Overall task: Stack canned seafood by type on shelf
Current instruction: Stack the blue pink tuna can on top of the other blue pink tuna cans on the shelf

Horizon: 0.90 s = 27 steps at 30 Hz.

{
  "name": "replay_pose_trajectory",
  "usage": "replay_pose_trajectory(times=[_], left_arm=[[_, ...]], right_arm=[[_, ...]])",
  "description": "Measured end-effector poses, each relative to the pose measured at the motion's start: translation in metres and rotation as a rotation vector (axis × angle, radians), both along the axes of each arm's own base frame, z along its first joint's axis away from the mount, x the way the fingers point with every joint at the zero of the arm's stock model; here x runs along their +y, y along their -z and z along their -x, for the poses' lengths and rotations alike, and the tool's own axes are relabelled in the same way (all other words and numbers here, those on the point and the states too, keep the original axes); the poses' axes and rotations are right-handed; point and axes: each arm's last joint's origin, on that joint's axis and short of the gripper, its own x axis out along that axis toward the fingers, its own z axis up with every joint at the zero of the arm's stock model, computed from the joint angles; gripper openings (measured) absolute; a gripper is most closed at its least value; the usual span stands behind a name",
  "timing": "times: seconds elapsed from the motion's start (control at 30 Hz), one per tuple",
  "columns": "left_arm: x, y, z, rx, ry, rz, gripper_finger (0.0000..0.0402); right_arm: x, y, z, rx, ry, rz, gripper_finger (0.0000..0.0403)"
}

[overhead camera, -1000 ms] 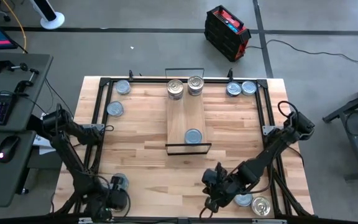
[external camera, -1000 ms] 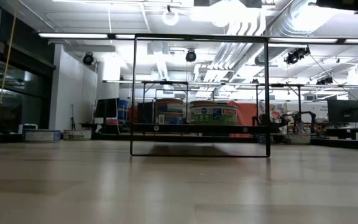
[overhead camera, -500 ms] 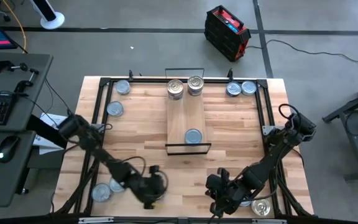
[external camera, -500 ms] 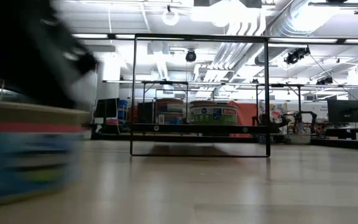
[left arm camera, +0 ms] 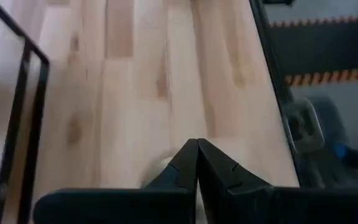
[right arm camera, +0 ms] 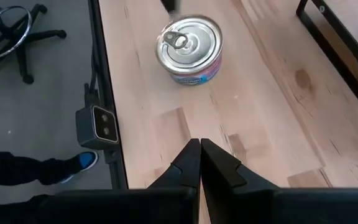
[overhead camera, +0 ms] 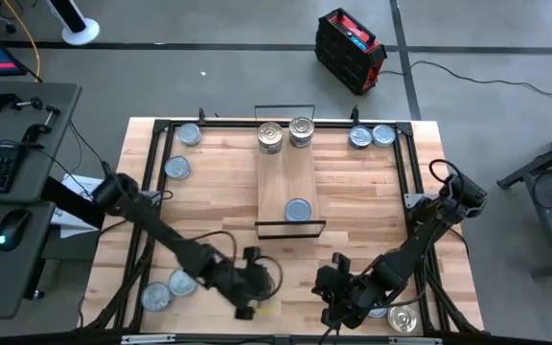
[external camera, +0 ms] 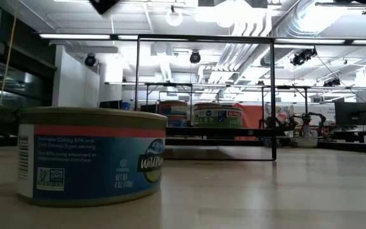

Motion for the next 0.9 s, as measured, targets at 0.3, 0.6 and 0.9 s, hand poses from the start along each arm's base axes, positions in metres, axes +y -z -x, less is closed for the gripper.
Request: replay_pose_trajectory(times=[0.3, 0.6, 0.9], left_arm=[[-0.029, 0.055, 0.065, 0.061, -0.070, 0.094, 0.0000], [-0.013, 0.060, 0.059, 0.037, -0.130, -0.001, 0.0000], [0.002, 0.066, 0.049, 0.078, -0.074, -0.025, 0.0000]], right_arm=[[-0.010, 0.039, -0.056, -0.001, -0.066, -0.116, 0.0000], [-0.025, 0.095, -0.082, 0.097, 0.015, -0.076, 0.0000], [-0.025, 0.097, -0.083, 0.095, 0.033, -0.090, 0.0000]])
